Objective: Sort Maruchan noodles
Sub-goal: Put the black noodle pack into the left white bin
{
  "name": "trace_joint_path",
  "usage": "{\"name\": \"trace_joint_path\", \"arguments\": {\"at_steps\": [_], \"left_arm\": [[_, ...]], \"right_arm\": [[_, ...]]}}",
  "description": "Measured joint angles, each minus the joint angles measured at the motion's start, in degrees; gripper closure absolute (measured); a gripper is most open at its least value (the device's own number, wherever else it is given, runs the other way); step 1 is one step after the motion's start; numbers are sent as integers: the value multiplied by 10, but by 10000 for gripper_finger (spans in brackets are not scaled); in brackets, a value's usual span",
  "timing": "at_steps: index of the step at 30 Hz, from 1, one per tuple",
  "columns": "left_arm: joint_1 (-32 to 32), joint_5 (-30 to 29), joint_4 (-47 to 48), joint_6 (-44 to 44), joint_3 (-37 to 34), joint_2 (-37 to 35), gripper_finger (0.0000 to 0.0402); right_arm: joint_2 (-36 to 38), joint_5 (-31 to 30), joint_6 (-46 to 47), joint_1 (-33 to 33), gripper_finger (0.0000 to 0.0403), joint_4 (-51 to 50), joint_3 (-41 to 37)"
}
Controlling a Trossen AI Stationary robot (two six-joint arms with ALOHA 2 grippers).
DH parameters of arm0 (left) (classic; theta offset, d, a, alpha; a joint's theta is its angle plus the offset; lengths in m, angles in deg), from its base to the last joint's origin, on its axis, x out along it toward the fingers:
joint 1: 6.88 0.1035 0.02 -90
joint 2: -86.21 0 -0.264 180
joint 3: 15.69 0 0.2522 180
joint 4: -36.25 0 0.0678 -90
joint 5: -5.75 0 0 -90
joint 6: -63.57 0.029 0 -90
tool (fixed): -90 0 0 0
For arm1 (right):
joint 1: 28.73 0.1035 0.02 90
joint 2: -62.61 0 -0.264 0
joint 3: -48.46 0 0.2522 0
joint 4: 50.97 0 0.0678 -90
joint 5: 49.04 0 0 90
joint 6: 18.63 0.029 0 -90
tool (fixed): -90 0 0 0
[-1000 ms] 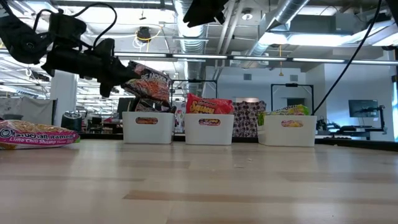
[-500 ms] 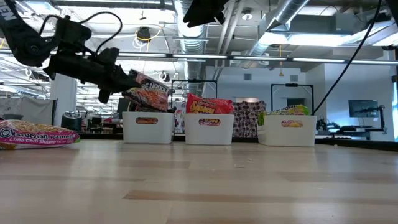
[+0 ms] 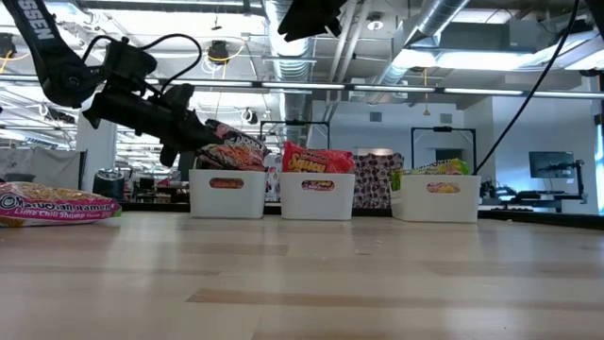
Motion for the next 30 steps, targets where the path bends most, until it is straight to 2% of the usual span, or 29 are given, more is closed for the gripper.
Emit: {"name": "trace_joint_path", "arguments": {"at_steps": [6, 14, 20, 30], "left_arm": [[0, -3, 4, -2, 0, -1, 392], [10, 7, 62, -15, -1, 0, 340], [12, 28, 67, -17, -1, 0, 303], [12, 61, 92, -30, 29, -1, 273]], "right_arm": [[0, 0, 0, 0, 232, 0, 0], [0, 0, -1, 0, 232, 0, 0], [0, 0, -5, 0, 232, 0, 0], [0, 0, -5, 0, 232, 0, 0]]}}
